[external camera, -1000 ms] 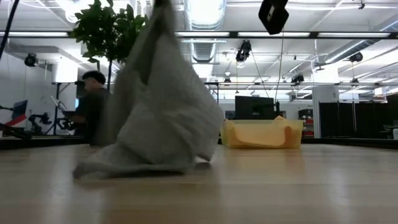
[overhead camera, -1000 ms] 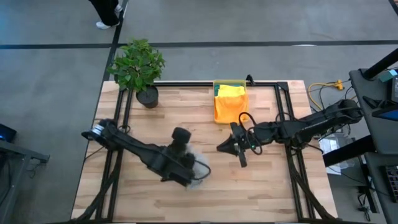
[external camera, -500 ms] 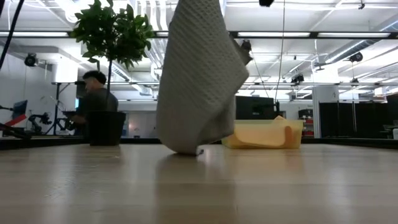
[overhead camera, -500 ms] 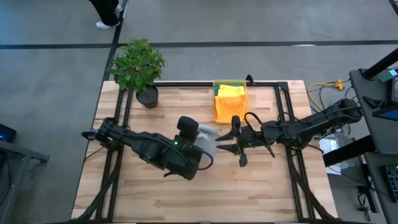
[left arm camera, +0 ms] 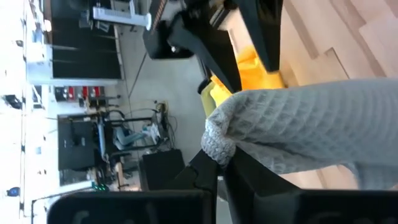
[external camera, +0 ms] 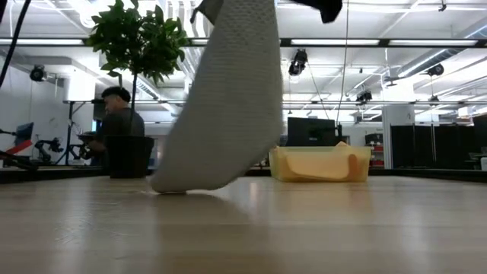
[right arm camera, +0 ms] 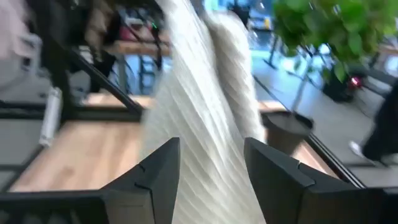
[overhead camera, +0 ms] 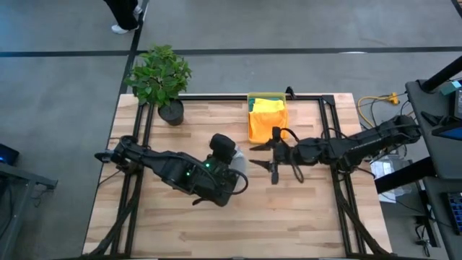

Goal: Fold microfiber towels
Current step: Fold the gray microfiber towel

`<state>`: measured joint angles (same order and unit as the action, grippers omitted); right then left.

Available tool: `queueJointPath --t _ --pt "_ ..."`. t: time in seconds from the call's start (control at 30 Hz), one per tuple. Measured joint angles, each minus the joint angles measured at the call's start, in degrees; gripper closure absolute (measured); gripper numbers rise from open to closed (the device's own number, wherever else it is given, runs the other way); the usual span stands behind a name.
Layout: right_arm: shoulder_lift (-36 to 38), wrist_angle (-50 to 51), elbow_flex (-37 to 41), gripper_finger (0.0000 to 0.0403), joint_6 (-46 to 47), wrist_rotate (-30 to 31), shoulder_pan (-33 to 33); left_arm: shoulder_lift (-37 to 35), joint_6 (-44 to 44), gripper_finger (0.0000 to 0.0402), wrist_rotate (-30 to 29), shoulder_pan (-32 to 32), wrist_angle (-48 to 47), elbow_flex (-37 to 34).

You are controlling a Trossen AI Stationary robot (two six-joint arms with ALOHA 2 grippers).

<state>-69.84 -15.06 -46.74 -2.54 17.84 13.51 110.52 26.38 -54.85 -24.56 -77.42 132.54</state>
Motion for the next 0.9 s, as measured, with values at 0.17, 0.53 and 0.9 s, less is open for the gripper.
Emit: queueJointPath --t 0.17,0.53,0.9 --pt "0.0 2.5 0.0 0.0239 0.2 0.2 -3.1 -0.2 1.6 0.0402 0.0 0.0 2.0 0.2" --pt "0.0 6.9 0.1 0.0262 -3.2 -11.8 -9.2 -0.2 23.7 0.0402 0.5 -1.4 1.1 -0.7" --pt "-0.1 6.7 0.1 0.0248 -5.5 -14.1 -9.2 -0.2 34.6 0.0402 0.6 -1.8 -0.2 -1.3"
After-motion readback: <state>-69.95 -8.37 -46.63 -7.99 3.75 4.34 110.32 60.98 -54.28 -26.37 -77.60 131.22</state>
